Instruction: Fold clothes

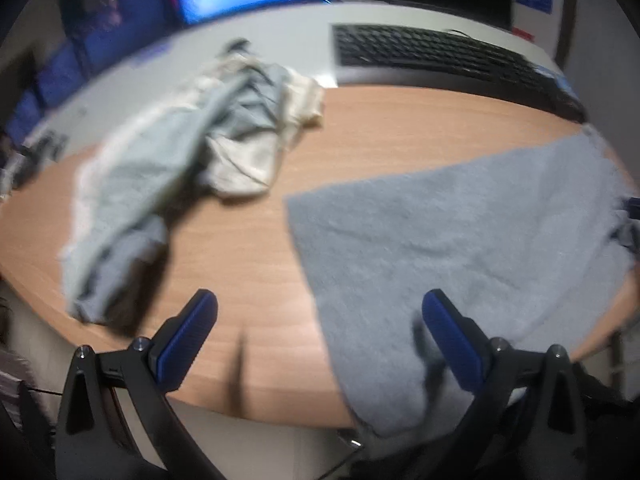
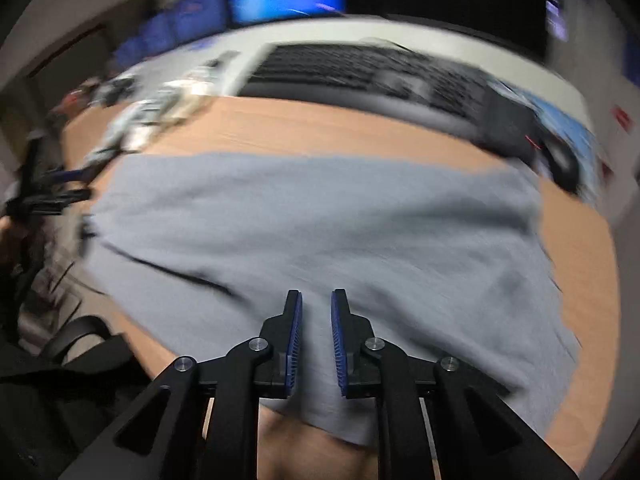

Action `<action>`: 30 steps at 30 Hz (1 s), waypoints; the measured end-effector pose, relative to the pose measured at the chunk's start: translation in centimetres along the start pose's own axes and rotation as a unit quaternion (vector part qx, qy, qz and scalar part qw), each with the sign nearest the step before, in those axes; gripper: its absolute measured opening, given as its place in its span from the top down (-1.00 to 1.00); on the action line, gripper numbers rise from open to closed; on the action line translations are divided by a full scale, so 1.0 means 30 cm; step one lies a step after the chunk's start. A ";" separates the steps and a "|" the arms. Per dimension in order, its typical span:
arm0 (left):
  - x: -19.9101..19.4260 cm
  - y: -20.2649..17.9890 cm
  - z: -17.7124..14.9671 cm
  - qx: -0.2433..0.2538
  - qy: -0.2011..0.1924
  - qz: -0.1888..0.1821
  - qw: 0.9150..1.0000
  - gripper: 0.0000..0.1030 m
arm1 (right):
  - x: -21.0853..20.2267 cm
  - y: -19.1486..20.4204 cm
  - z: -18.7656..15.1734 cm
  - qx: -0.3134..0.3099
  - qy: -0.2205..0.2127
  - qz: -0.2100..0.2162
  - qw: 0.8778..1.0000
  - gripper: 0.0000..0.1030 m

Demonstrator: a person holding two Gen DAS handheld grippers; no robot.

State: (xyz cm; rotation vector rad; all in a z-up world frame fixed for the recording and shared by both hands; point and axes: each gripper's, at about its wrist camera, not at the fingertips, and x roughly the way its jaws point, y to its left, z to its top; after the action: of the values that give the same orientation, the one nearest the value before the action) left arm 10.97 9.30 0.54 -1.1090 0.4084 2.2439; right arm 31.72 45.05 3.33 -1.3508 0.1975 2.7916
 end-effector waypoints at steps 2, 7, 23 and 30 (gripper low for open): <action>0.043 -0.009 -0.002 -0.010 0.012 -0.026 1.000 -0.99 | 0.028 0.081 0.040 -0.017 -0.014 0.047 0.999 0.39; 0.143 -0.110 -0.001 0.019 0.015 -0.028 0.999 -1.00 | 0.164 0.308 0.121 -0.085 -0.006 0.102 0.991 0.19; 0.008 -0.003 0.004 0.047 -0.040 0.018 0.998 -0.99 | 0.325 0.595 0.165 -0.092 0.010 0.198 0.976 0.15; 0.071 -0.020 0.149 0.192 -0.049 -0.063 0.978 -0.99 | 0.358 0.828 0.116 -0.104 0.000 0.215 0.971 0.15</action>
State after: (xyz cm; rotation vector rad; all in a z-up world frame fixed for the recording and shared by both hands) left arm 7.60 12.84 1.53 -0.7961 0.6778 1.9900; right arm 20.20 20.63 -0.46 -1.5089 0.2269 3.2474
